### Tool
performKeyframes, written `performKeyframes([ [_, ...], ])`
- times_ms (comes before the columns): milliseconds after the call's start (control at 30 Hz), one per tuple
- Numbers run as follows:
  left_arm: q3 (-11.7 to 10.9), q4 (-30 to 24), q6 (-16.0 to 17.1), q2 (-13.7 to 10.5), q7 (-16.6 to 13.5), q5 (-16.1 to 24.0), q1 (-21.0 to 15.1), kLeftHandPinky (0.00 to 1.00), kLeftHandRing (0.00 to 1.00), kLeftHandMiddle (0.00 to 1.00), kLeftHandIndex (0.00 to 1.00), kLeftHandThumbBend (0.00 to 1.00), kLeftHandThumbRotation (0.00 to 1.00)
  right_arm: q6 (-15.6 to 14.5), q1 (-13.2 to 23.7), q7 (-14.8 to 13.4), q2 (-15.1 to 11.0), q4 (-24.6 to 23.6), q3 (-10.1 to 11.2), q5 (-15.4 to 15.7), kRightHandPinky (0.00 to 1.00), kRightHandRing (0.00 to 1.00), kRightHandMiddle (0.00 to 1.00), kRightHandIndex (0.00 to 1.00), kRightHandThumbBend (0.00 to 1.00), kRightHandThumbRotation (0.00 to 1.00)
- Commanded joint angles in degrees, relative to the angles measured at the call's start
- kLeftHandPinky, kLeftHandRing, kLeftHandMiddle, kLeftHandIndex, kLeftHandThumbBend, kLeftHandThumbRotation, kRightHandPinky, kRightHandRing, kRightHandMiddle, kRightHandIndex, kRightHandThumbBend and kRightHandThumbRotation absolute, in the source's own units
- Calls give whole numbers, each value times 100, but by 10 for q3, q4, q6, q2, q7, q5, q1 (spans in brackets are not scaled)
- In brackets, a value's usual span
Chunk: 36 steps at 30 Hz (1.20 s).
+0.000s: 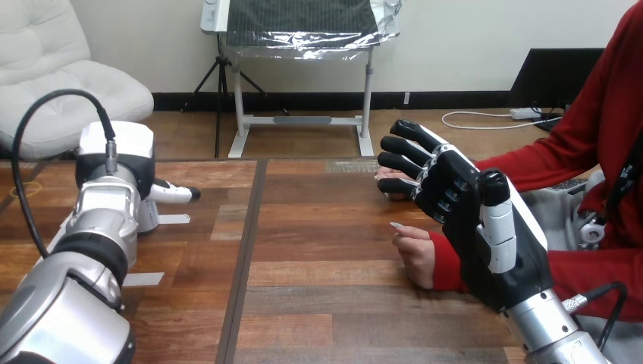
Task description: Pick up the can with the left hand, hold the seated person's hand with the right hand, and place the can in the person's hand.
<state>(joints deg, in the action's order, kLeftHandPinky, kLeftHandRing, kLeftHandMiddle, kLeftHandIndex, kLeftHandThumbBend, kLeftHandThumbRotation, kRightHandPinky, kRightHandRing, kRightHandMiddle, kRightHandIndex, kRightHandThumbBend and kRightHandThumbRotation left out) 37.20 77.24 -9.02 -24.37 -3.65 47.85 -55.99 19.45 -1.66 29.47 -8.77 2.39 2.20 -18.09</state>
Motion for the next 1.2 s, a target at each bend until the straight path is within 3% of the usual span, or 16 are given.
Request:
performKeyframes([
  [0, -2, -1, -4, 1, -3, -2, -4, 91, 93, 94, 92, 77, 85, 3, 23, -2, 0, -26, 5, -8, 78, 87, 87, 88, 87, 100],
  [633, -5, -1, -8, 2, 1, -13, 9, 92, 93, 95, 92, 77, 85, 4, 24, 3, -2, -24, 6, -14, 78, 86, 86, 87, 88, 100],
  [1167, 5, 0, -20, 4, 34, -5, 8, 93, 94, 95, 93, 75, 90, 5, 24, -1, -1, -24, 8, -12, 78, 86, 85, 86, 89, 100],
])
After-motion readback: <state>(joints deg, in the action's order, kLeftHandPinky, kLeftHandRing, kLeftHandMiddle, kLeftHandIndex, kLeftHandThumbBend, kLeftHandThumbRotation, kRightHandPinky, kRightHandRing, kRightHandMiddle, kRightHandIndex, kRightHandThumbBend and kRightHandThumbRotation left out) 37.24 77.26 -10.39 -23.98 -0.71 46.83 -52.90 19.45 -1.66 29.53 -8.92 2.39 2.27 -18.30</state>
